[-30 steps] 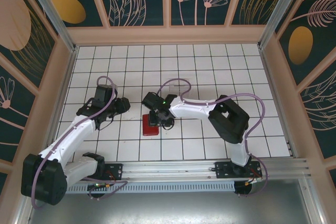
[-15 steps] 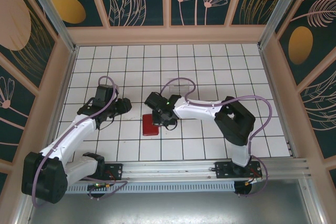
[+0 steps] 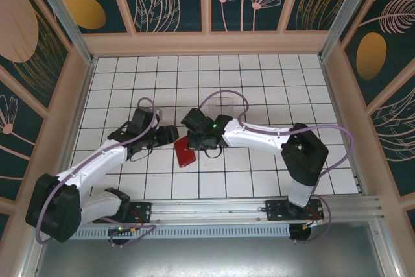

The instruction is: Take the credit cards out of the card holder

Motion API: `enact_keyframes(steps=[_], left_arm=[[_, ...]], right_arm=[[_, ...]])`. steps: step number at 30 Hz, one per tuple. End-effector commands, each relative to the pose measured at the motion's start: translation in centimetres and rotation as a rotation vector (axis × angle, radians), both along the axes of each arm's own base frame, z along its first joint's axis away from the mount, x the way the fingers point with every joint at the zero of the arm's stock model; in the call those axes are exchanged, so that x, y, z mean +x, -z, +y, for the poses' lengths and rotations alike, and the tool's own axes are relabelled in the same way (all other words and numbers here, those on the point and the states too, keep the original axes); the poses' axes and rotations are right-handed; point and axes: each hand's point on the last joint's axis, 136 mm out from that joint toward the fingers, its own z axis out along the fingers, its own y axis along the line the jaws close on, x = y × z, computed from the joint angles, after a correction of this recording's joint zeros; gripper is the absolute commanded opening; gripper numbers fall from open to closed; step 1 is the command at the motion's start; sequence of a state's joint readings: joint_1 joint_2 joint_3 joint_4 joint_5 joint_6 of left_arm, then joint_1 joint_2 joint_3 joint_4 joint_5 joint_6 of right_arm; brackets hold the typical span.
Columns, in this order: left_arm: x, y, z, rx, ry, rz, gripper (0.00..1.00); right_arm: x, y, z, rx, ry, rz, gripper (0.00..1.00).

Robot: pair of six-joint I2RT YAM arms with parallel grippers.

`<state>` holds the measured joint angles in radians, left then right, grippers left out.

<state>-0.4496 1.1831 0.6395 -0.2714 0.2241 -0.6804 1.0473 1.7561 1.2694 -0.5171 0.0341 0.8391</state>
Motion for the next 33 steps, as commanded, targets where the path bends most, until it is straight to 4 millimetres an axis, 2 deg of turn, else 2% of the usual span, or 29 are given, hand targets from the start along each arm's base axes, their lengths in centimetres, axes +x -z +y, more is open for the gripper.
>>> enact_keyframes(steps=[1,6,14,28,33], left_arm=[[-0.3,0.9,-0.6,-0.02,-0.017,0.033,0.66],[-1.2,1.3,-1.6,-0.029,0.025,0.064,0.75],[-2.1,2.2,-3.2,-0.058,0.085,0.112,0.81],[-2.1,2.7,-2.8,-0.007,0.101,0.128,0.83],[-2.1,2.9,-2.7,0.007,0.097,0.134,0.78]], right_arm=[[0.3,-1.8,0.1,0.039,-0.01,-0.064,0.0],[-0.1,-2.5,0.5,0.067,-0.029,-0.067,0.0],[-0.7,-3.1,0.8,0.102,-0.042,-0.072,0.0],[-1.2,-3.5,-0.2,0.118,-0.027,-0.079,0.0],[-1.3,-2.8,-0.9,0.091,-0.012,-0.074,0.0]])
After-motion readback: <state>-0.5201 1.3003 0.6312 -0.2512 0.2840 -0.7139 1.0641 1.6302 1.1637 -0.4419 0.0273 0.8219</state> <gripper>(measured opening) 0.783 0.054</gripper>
